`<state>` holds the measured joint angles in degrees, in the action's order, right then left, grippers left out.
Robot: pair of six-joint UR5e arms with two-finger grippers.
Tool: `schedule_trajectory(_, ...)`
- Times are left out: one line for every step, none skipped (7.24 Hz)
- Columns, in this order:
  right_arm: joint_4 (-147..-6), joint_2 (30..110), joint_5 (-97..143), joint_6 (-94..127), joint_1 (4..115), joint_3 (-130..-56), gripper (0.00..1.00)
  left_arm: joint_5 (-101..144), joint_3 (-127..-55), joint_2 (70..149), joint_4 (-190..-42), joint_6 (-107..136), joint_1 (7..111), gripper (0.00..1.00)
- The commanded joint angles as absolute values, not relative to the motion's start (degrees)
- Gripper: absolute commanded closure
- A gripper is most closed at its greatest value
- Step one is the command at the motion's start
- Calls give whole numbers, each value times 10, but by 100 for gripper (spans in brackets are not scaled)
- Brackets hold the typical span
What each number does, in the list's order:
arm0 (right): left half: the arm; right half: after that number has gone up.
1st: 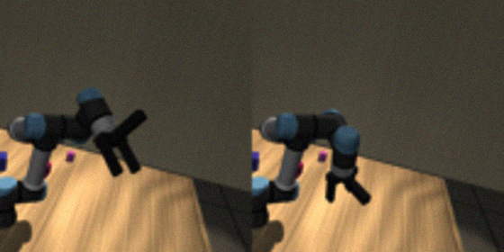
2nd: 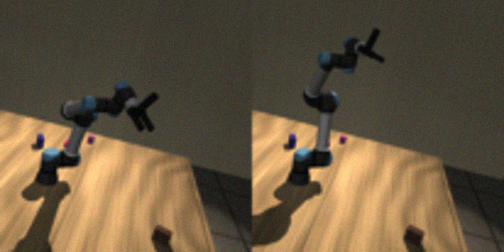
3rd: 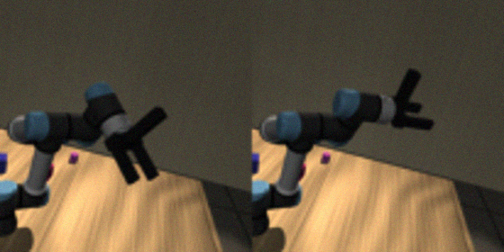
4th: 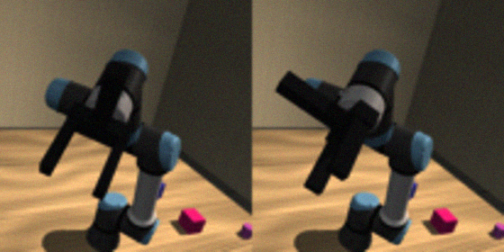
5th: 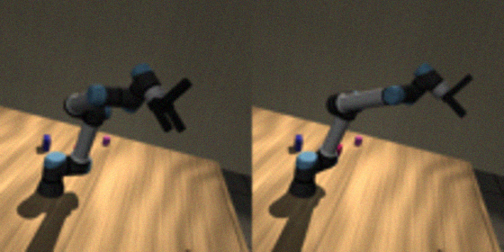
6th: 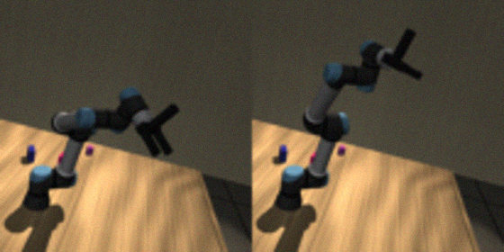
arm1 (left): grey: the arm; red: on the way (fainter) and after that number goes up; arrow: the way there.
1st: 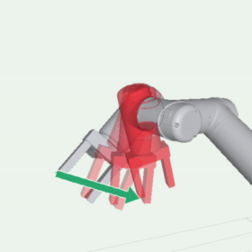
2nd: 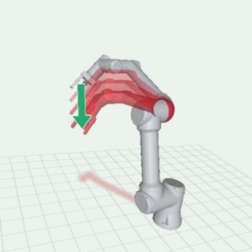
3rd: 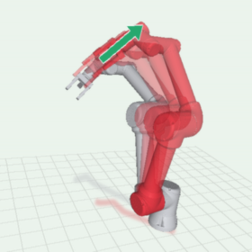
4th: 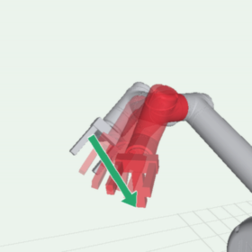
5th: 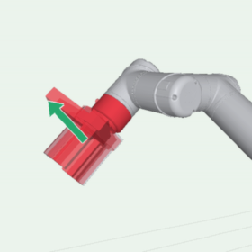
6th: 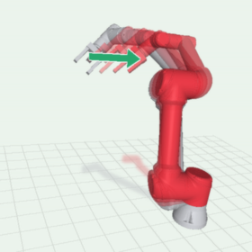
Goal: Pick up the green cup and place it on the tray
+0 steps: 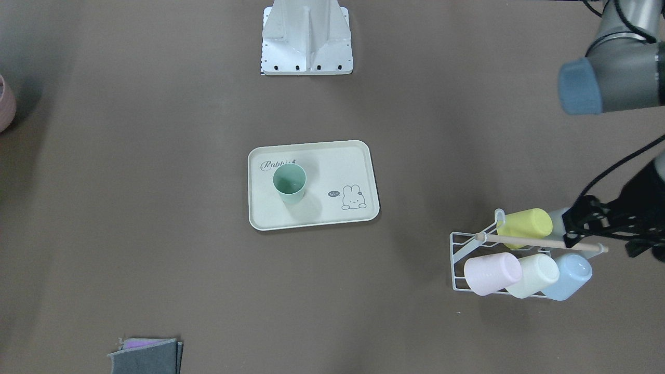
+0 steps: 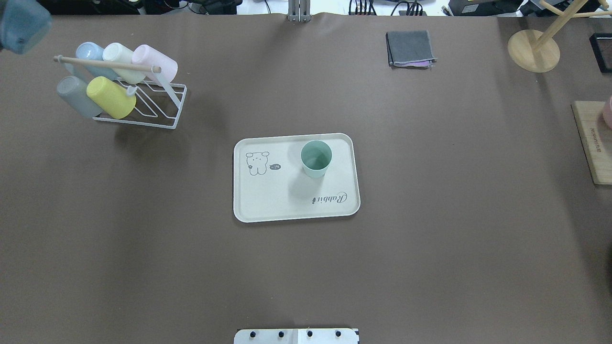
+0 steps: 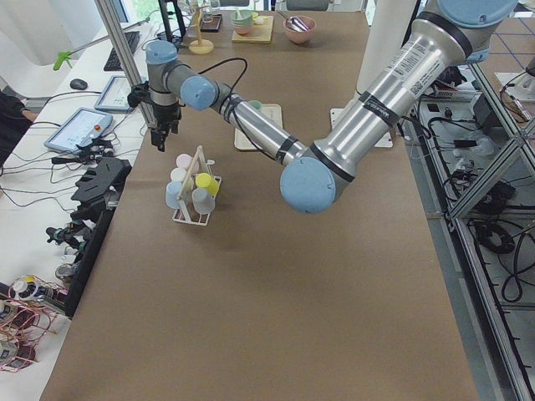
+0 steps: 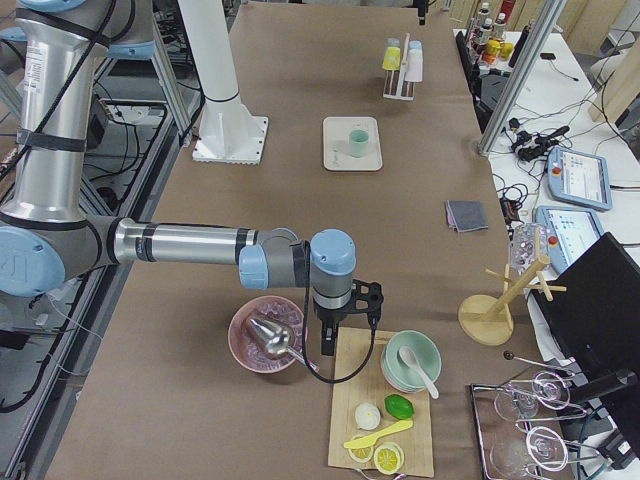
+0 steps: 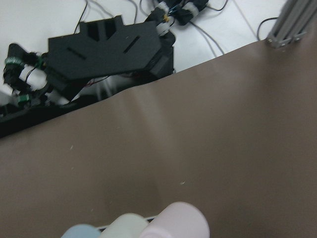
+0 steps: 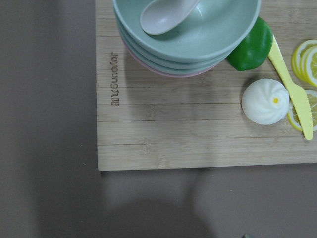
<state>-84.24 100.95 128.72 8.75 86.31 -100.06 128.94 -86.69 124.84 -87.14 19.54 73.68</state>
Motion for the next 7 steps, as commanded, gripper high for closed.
schedule_trajectory(-843, 997, 1289, 90, 849, -1001, 0, 1356, -904, 1128, -867, 92, 802, 1)
schedule_trajectory(-843, 997, 1289, 89, 846, -998, 0, 1357, -916, 1070, -873, 71, 818, 1)
schedule_trajectory(-839, 997, 1293, 89, 846, -993, 0, 1356, -926, 1005, -874, 69, 819, 1)
schedule_trajectory(-838, 997, 1293, 90, 846, -993, 0, 1351, -931, 943, -909, 68, 818, 1)
schedule_trajectory(-838, 997, 1291, 90, 846, -993, 0, 1356, -933, 899, -951, 56, 820, 1)
schedule_trajectory(-838, 997, 1291, 89, 846, -992, 0, 1352, -933, 892, -957, 49, 823, 1)
schedule_trajectory(-838, 997, 1290, 90, 846, -992, 0, 1349, -926, 894, -953, 50, 839, 1)
